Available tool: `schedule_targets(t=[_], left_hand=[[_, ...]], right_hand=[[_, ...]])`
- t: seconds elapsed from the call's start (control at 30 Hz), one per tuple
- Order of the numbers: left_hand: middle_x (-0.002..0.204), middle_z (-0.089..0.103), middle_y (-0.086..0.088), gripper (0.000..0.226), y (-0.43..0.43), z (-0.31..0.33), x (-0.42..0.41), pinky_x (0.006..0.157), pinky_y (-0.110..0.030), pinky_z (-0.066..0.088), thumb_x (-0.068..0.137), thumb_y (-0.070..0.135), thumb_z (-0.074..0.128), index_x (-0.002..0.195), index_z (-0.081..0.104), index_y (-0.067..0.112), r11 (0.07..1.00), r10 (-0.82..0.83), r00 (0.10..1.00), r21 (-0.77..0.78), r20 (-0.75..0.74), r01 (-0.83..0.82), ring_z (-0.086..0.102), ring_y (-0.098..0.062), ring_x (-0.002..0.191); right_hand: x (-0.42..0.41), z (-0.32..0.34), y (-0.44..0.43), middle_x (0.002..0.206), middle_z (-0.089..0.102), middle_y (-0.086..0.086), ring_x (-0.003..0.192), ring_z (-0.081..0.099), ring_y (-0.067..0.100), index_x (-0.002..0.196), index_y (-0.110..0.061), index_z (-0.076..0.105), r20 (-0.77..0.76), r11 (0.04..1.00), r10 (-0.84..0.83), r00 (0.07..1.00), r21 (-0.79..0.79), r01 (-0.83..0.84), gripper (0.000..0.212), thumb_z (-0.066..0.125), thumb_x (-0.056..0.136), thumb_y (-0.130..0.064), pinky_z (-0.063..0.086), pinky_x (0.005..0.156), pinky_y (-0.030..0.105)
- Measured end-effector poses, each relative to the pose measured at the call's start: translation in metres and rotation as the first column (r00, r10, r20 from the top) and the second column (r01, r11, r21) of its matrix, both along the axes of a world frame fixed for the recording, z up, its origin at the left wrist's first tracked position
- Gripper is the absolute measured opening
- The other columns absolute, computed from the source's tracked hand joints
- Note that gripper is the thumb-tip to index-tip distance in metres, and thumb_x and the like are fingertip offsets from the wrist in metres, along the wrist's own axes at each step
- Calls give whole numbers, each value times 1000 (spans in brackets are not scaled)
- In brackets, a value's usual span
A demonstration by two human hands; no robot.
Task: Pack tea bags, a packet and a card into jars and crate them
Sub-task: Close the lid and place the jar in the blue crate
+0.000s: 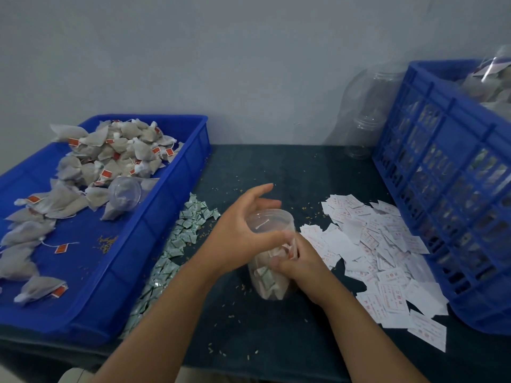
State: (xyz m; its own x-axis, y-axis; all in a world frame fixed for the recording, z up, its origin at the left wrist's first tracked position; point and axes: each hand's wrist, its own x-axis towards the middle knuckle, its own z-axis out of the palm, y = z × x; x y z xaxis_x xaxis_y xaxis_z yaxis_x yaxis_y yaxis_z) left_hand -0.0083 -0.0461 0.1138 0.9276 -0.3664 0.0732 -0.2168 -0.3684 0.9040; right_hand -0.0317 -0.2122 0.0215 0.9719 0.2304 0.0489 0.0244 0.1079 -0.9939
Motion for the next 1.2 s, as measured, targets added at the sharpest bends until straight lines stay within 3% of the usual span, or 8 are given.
schedule_targets(t=[0.13, 0.27, 0.47, 0.6, 0.73, 0.83, 1.03, 1.2], left_hand=[[120, 69, 25, 87, -4, -8, -4, 89, -19, 52, 60, 57, 88, 138, 50, 52, 993, 118, 991, -8, 57, -118, 66, 6, 110], [115, 74, 17, 67, -8, -11, -1, 90, -18, 53, 64, 37, 86, 129, 66, 37, 992, 51, 997, -115, 55, -45, 69, -1, 111], [137, 67, 5, 70, 0, -17, 5, 103, -31, 54, 80, 40, 81, 144, 54, 36, 961, -99, 995, -260, -4, 94, 65, -17, 126], [125, 72, 16, 39, -7, -23, 3, 92, -17, 54, 93, 65, 52, 121, 69, 44, 929, 171, 984, -325, -50, -178, 67, -3, 117], [100, 79, 10, 48, -21, -25, 8, 80, -27, 50, 111, 44, 31, 100, 77, 33, 895, 306, 946, -307, -108, -324, 73, -3, 91], [99, 78, 12, 44, -31, -14, 11, 74, -21, 51, 108, 41, 33, 97, 76, 38, 935, 246, 968, -277, 53, -222, 73, -3, 90], [76, 73, 13, 37, -87, 6, 31, 55, -17, 50, 98, 13, 63, 74, 71, 39, 992, 24, 992, -123, 123, -9, 66, -4, 68], [90, 69, 29, 22, -159, 35, 20, 61, -8, 48, 98, 36, 59, 92, 66, 56, 949, -306, 919, 0, 247, 316, 64, 9, 80]], right_hand=[[-5, 2, 5, 122, 79, -13, 115, 75, 8, 119, -55, 70, 73, 993, -115, 991, -14, 116, 49, 87, 78, -34, 59, 89, 20], [-3, 0, 0, 121, 80, -2, 115, 77, 18, 127, -32, 71, 1, 997, -77, 997, 15, 77, 58, 90, 73, -36, 60, 89, 28], [-3, 4, -9, 137, 74, 6, 131, 70, 27, 140, -37, 66, 8, 1000, -17, 1000, 16, 17, 69, 91, 80, -59, 57, 102, 35], [-7, 10, -6, 134, 74, 9, 130, 69, 29, 142, -28, 65, 84, 984, -151, 985, -82, 158, 54, 74, 95, -54, 56, 111, 50], [-14, 36, -11, 133, 72, -22, 122, 70, 1, 137, -52, 57, 149, 907, -184, 972, -354, 226, 66, 86, 78, -54, 57, 101, 31], [-27, 61, -28, 134, 64, -33, 122, 65, -6, 143, -65, 39, 176, 858, -174, 969, -456, 237, 94, 95, 69, -58, 56, 102, 30], [-73, 141, -86, 137, 64, -25, 129, 63, 3, 143, -56, 47, 424, 791, -291, 858, -397, 465, 91, 99, 69, -45, 54, 100, 30], [-87, 240, -144, 132, 70, -17, 117, 73, 9, 143, -52, 47, 590, 624, -489, 643, -278, 730, 96, 89, 61, -82, 66, 90, 34]])
